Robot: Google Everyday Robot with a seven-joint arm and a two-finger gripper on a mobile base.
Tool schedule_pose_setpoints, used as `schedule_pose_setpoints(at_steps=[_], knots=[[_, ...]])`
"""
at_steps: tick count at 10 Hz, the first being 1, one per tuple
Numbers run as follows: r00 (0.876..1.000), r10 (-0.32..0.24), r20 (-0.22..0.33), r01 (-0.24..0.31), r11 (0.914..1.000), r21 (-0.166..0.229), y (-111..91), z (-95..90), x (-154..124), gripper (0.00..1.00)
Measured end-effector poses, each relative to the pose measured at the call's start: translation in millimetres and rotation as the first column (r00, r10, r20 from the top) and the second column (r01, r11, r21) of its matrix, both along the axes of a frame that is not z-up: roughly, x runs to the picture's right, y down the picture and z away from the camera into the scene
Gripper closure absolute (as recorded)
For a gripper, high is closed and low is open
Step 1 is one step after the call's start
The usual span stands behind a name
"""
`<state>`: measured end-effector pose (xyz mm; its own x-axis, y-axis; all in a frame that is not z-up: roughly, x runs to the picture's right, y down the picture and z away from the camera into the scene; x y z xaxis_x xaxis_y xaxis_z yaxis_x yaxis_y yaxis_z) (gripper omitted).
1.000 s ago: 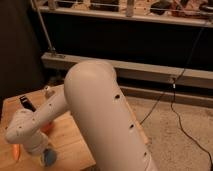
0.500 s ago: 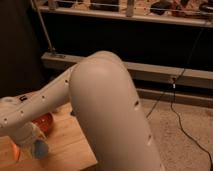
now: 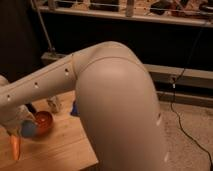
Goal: Place the ceramic cup over the eraser
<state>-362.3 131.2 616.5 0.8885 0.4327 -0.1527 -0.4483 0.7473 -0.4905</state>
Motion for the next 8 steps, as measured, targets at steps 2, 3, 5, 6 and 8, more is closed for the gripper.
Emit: schedule_pose_setpoints(at_steps=[2,3,5,6,8], knots=[[0.999,0.033,-0.01,-0.033,0.9989,0.032,-36,1.8,-27,1.0],[0.999,0.042,-0.016,-0.041,0.9982,0.044,-54,0.7,-40,1.0],[0.998,0.054,-0.032,-0.051,0.9953,0.082,-93,-5.9,-67,1.0],[0.997,0.063,-0.048,-0.058,0.9938,0.095,-108,-5.9,-75,1.0],[0.991,0.097,-0.094,-0.087,0.9905,0.107,-133,4.2,-84,1.0]])
